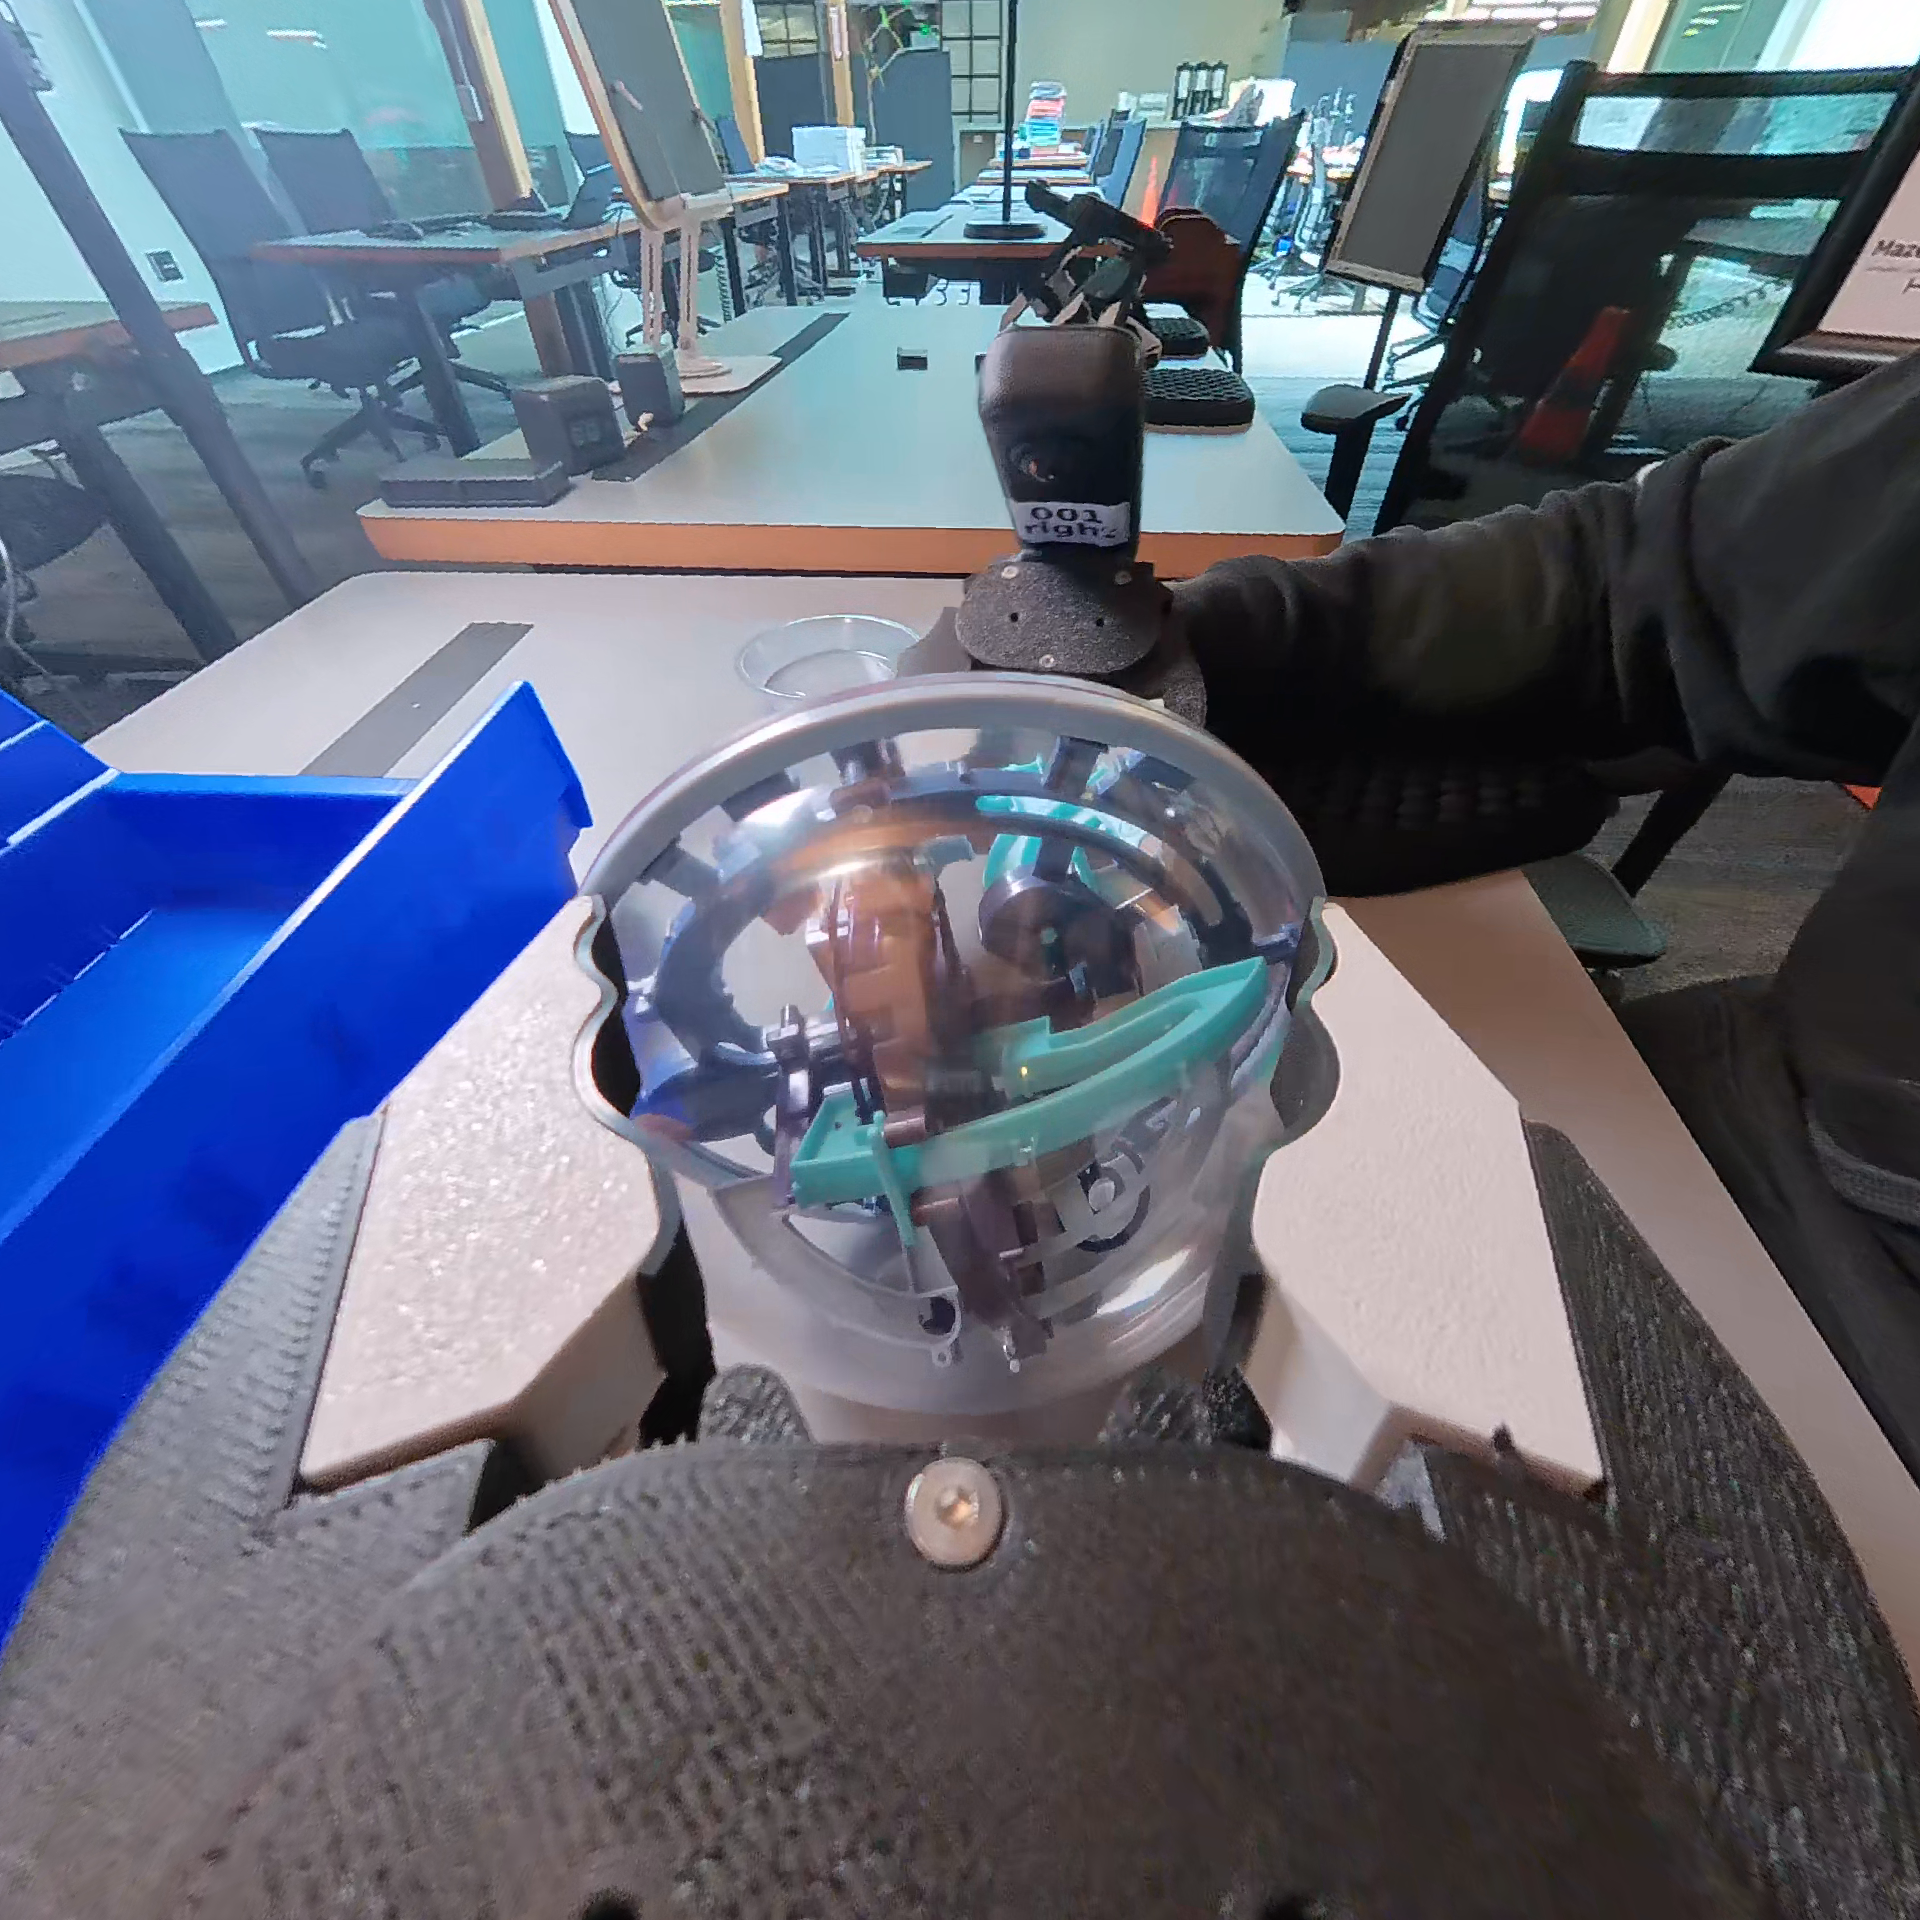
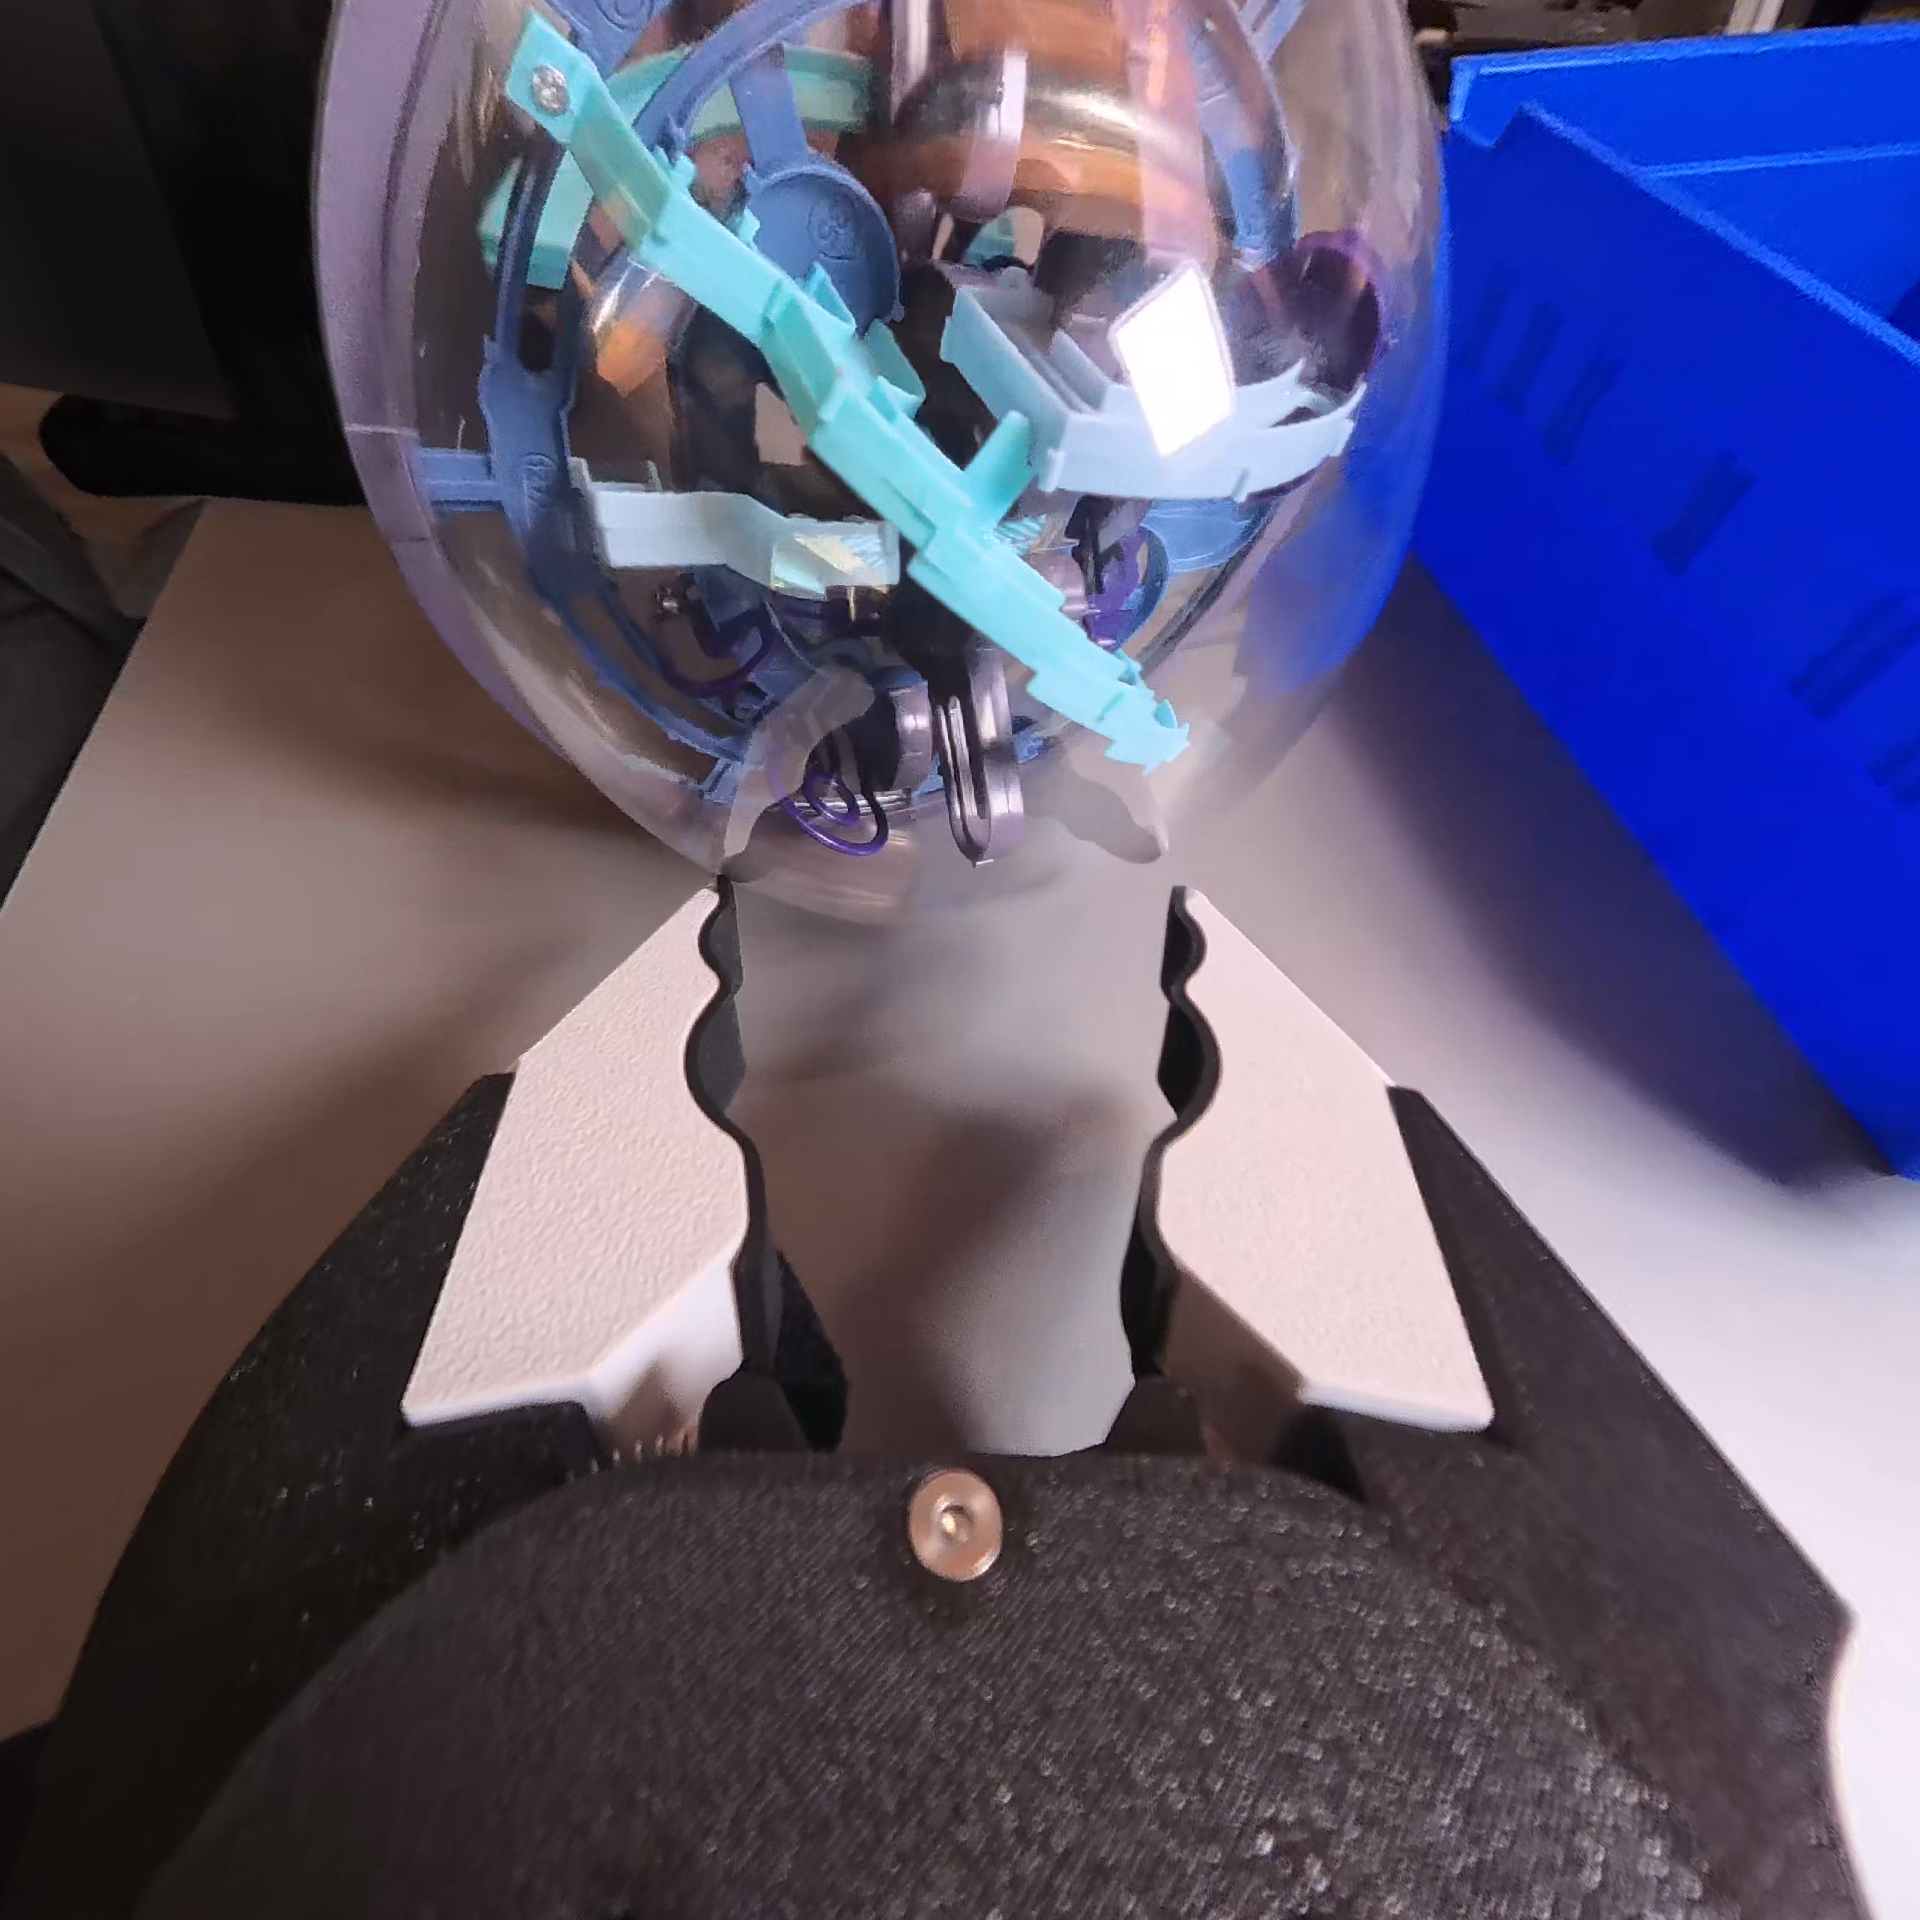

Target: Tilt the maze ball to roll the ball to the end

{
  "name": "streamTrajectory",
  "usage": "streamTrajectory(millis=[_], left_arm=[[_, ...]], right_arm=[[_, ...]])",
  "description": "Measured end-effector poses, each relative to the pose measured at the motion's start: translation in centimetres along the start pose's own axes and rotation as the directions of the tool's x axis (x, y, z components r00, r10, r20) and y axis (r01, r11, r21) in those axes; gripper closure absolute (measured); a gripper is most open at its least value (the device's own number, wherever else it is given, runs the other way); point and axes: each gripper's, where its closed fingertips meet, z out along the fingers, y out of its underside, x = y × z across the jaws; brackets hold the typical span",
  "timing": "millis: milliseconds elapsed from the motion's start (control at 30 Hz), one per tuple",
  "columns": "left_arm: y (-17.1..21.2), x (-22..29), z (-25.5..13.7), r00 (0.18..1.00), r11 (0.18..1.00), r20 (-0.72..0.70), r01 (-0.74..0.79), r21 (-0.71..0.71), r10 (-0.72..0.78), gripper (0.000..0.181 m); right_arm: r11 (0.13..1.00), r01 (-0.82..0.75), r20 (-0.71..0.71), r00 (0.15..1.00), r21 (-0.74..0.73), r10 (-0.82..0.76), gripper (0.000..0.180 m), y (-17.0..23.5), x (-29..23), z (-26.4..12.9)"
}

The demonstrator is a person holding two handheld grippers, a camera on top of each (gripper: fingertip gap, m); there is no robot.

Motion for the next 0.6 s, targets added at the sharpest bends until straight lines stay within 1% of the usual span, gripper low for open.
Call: streamTrajectory(millis=[133, 267, 367, 500, 533, 600], left_arm=[[-0.1, -0.2, 0.2, 0.999, 1.0, 0.026, 0.018, -0.007, -0.018, 0.055], [-0.3, -0.3, 0.5, 0.998, 1.0, 0.057, 0.02, -0.014, -0.019, 0.057], [-0.3, -0.5, 0.6, 0.996, 0.999, 0.079, 0.03, -0.017, -0.028, 0.057], [-0.4, -0.5, 0.7, 0.993, 0.999, 0.111, 0.039, -0.016, -0.037, 0.058], [-0.3, -0.5, 0.6, 0.992, 0.999, 0.122, 0.039, -0.015, -0.037, 0.058], [-0.3, -0.5, 0.5, 0.988, 0.999, 0.15, 0.031, -0.015, -0.029, 0.057]], right_arm=[[0.999, -0.008, -0.081, 0.997, -0.032, 0.006, 0.102, -0.1, 0.2, -0.8], [0.998, -0.028, -0.183, 0.983, -0.049, 0.018, 0.105, -0.3, -0.4, -2.6], [0.998, -0.055, -0.257, 0.965, 0.0, 0.054, 0.117, -1.9, -2.2, -4.0], [0.975, -0.186, -0.348, 0.912, 0.118, 0.216, 0.136, -5.1, -5.5, -3.5], [0.971, -0.21, -0.391, 0.889, 0.116, 0.239, 0.135, -5.3, -5.9, -3.1], [0.982, -0.172, -0.525, 0.831, 0.074, 0.185, 0.14, -5.1, -5.7, -2.7]])
